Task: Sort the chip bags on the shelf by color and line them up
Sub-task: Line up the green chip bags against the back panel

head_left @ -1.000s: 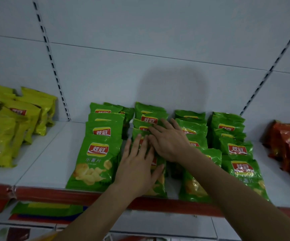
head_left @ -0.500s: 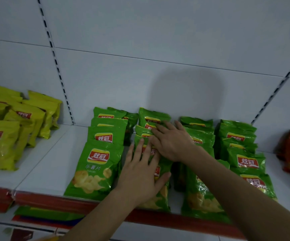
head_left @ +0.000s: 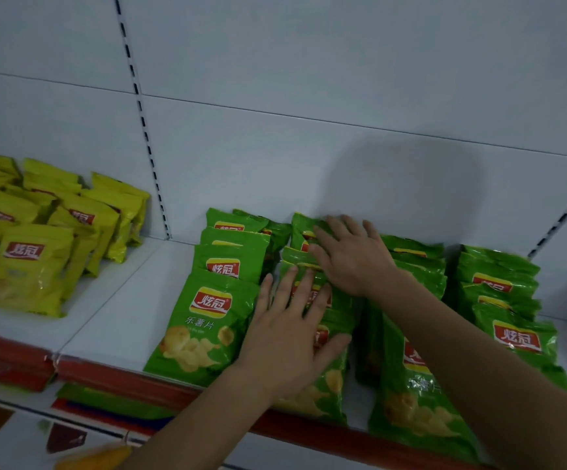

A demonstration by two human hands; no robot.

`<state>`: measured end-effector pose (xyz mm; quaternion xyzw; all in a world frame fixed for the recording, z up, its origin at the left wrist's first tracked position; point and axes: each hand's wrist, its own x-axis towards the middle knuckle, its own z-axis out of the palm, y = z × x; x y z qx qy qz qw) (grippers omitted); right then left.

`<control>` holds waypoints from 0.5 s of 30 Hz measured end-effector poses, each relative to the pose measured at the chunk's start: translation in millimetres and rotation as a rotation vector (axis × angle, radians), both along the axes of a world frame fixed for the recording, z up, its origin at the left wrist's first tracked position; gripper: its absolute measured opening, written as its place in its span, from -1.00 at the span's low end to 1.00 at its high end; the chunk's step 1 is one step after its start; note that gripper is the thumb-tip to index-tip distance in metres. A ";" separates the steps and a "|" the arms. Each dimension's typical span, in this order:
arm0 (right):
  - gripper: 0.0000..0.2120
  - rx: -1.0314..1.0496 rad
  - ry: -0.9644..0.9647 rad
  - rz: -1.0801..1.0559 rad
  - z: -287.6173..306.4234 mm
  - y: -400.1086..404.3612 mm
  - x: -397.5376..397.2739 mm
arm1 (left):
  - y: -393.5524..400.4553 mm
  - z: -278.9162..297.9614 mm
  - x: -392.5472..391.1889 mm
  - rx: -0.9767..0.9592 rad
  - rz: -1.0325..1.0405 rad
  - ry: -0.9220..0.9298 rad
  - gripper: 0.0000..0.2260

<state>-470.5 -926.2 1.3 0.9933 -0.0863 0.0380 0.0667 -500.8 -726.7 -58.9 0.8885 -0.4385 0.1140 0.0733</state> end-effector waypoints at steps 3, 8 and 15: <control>-0.34 -0.017 -0.092 0.072 4.1 17.0 1.7 | 17.4 12.0 9.7 -0.091 0.061 -0.009 -0.32; -0.27 -0.007 -0.058 0.257 -8.7 63.1 11.2 | 70.4 2.5 47.6 -0.137 0.154 -0.053 -0.46; -0.39 -0.022 0.070 0.186 -21.5 111.0 31.3 | 110.0 -22.1 87.0 0.063 0.093 0.113 -0.27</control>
